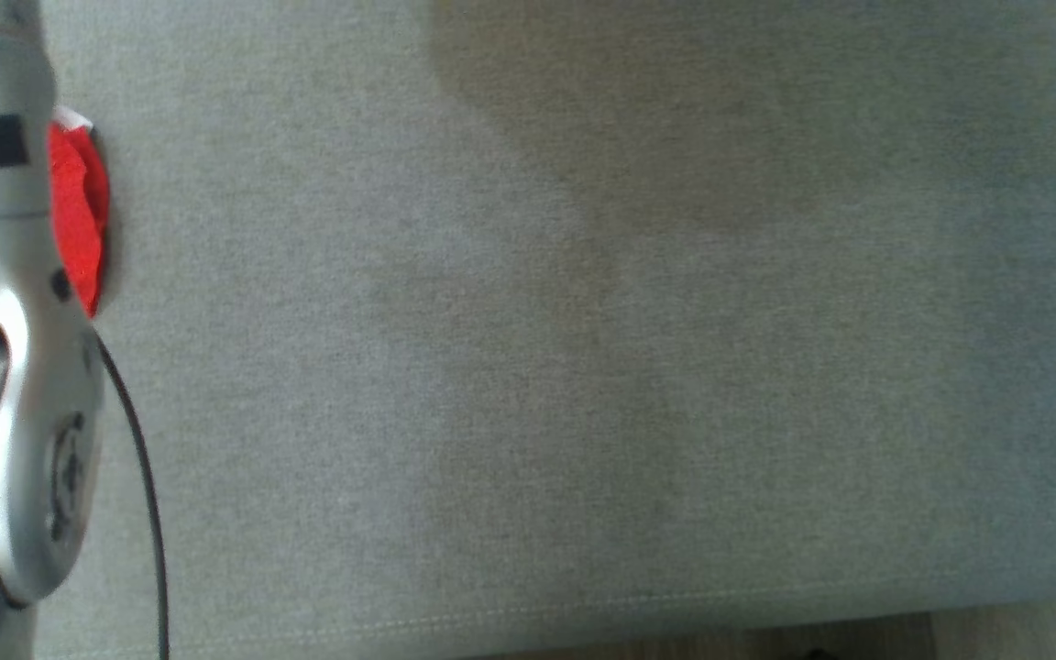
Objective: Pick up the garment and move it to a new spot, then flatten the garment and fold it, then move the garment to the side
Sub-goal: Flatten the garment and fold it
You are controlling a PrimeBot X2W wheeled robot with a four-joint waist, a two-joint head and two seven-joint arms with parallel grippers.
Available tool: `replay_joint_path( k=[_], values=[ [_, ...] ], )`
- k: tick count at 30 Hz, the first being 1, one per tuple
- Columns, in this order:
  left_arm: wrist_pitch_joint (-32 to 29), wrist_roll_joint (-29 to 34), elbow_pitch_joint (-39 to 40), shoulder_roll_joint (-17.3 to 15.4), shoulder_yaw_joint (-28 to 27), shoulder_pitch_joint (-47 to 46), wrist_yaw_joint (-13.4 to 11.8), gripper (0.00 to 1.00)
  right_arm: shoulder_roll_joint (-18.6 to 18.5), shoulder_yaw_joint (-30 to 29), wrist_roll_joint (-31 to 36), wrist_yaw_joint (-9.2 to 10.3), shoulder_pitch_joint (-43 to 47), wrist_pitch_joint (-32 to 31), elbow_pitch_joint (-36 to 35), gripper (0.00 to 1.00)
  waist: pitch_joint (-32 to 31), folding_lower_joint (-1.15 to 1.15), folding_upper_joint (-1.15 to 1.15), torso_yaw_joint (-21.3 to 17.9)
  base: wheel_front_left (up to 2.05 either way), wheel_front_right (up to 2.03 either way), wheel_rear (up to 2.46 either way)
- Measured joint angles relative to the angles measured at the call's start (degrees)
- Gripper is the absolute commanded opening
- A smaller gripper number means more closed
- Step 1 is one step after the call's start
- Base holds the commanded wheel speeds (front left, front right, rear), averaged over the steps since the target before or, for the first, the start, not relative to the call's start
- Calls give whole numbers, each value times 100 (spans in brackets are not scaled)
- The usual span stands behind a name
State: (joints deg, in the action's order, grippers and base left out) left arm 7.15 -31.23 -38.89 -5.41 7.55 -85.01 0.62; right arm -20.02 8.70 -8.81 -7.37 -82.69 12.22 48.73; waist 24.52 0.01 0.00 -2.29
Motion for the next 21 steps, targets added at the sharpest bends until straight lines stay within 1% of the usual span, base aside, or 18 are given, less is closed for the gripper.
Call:
replay_joint_path(
  k=[3,6,9,10,11,12,15,18,19,20,21],
  values=[
    [143,77,-378,-1,162,148,129,0,86,101,-126,0,154,100,423,0,92,-1,0,60,0,0,0],
    [313,188,-621,-9,325,517,268,0,244,263,-355,0,573,158,748,0,154,1,0,102,0,0,0],
    [434,190,-822,-15,437,1090,333,0,390,520,-600,0,1159,198,980,0,119,-1,0,139,0,0,0],
    [466,200,-880,-33,492,1282,354,0,396,608,-681,0,1329,199,1036,0,90,-1,0,150,0,0,0],
    [466,200,-880,-33,492,1282,354,0,396,608,-681,0,1329,199,1036,0,90,-1,0,150,0,0,0],
    [488,244,-944,-66,541,1477,403,0,394,720,-743,0,1480,199,1094,0,51,-1,0,157,0,0,0],
    [514,266,-1107,-193,675,2065,515,0,371,1017,-937,0,1887,199,1205,0,-101,-1,0,168,0,0,0],
    [476,265,-1276,-423,873,2691,630,0,315,1262,-1213,0,2200,200,1284,0,-290,-1,0,172,0,0,0],
    [421,263,-1318,-505,946,2909,647,0,294,1350,-1294,0,2306,198,1312,0,-362,-1,0,171,0,0,0],
    [259,158,-1367,-632,1092,3321,653,0,260,1601,-1445,0,2536,134,1340,0,-518,-1,0,170,0,0,0],
    [166,116,-1363,-692,1205,3511,654,0,238,1762,-1480,0,2669,97,1338,0,-602,-1,0,169,0,0,0]
  ],
)
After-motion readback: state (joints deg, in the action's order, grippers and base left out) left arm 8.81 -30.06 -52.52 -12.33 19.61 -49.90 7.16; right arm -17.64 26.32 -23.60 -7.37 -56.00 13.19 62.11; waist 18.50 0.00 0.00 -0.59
